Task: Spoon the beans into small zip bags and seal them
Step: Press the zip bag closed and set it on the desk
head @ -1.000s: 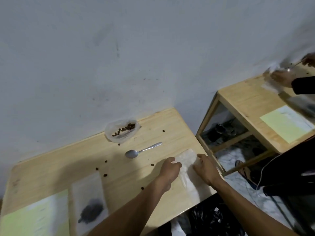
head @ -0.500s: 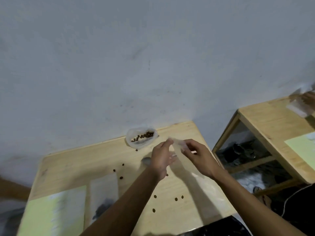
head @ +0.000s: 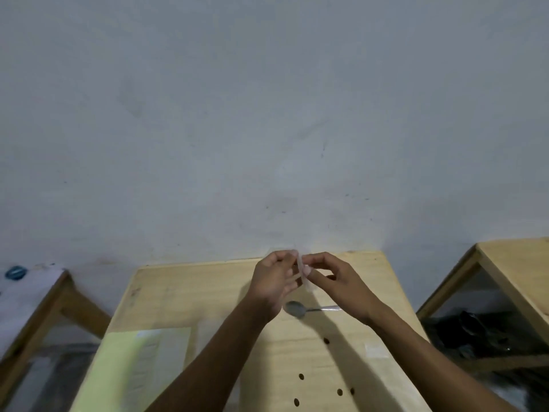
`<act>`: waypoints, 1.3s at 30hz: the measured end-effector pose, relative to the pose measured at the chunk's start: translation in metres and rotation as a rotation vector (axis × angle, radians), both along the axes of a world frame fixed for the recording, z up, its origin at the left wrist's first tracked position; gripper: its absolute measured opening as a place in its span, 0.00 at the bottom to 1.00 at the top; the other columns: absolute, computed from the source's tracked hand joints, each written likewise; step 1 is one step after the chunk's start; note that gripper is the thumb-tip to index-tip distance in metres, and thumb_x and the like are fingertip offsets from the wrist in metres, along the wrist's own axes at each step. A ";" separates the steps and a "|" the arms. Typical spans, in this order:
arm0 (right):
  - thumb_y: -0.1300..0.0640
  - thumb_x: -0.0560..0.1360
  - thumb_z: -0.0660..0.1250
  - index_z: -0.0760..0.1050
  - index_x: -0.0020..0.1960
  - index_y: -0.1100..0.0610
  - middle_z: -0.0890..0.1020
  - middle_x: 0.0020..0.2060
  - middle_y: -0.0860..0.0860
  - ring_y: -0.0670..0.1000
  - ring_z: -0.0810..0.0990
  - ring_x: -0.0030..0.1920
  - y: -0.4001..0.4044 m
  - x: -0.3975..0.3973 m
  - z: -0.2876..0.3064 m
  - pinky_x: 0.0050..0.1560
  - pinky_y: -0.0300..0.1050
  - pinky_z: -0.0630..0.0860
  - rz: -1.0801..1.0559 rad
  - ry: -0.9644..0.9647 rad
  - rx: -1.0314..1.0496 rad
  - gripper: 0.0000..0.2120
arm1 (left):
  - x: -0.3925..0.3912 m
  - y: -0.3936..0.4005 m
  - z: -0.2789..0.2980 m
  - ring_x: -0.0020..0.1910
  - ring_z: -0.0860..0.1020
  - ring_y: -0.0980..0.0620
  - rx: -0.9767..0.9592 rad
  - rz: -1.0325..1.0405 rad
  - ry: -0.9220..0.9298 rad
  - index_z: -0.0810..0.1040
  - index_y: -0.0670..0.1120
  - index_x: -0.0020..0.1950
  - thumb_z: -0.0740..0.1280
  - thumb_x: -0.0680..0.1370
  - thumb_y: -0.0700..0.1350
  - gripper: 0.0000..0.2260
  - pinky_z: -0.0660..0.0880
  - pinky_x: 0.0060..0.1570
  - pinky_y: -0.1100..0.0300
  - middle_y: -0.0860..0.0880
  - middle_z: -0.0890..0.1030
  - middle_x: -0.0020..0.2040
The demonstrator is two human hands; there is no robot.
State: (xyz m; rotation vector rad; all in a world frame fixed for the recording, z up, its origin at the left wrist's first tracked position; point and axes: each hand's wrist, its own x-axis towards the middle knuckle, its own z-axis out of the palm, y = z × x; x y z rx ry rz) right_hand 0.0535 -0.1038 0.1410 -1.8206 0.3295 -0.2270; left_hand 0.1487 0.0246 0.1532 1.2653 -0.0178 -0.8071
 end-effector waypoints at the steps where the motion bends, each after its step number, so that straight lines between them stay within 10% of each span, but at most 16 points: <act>1: 0.48 0.77 0.69 0.79 0.55 0.48 0.82 0.54 0.41 0.42 0.77 0.61 0.001 0.004 -0.001 0.59 0.44 0.76 -0.007 -0.006 0.010 0.08 | 0.001 0.001 0.000 0.46 0.85 0.49 -0.003 0.007 -0.017 0.76 0.39 0.57 0.65 0.81 0.41 0.08 0.76 0.60 0.45 0.45 0.86 0.43; 6: 0.53 0.74 0.73 0.78 0.54 0.51 0.83 0.51 0.47 0.49 0.80 0.55 0.004 0.020 -0.002 0.53 0.41 0.76 -0.010 -0.014 0.050 0.10 | 0.004 0.005 0.004 0.43 0.86 0.48 0.007 0.025 -0.102 0.76 0.41 0.48 0.63 0.81 0.38 0.03 0.79 0.48 0.53 0.43 0.82 0.37; 11: 0.54 0.75 0.71 0.80 0.55 0.51 0.85 0.49 0.48 0.48 0.82 0.51 0.008 0.028 0.005 0.48 0.34 0.76 -0.009 0.001 0.159 0.08 | 0.014 0.003 -0.004 0.50 0.84 0.44 0.099 0.093 -0.175 0.77 0.40 0.47 0.63 0.78 0.36 0.04 0.82 0.47 0.54 0.37 0.83 0.51; 21: 0.50 0.76 0.70 0.84 0.54 0.46 0.85 0.49 0.44 0.42 0.84 0.46 0.010 0.048 0.008 0.43 0.27 0.73 -0.051 -0.028 0.085 0.09 | 0.030 -0.003 -0.006 0.49 0.84 0.47 0.111 0.139 -0.231 0.81 0.43 0.49 0.72 0.76 0.44 0.06 0.80 0.55 0.50 0.46 0.85 0.45; 39: 0.59 0.77 0.66 0.82 0.37 0.57 0.84 0.35 0.48 0.50 0.82 0.37 -0.001 0.057 -0.029 0.42 0.49 0.78 -0.257 0.116 -0.150 0.11 | 0.023 -0.011 -0.028 0.46 0.82 0.42 0.487 0.071 -0.457 0.79 0.40 0.42 0.66 0.77 0.42 0.07 0.80 0.49 0.50 0.44 0.83 0.43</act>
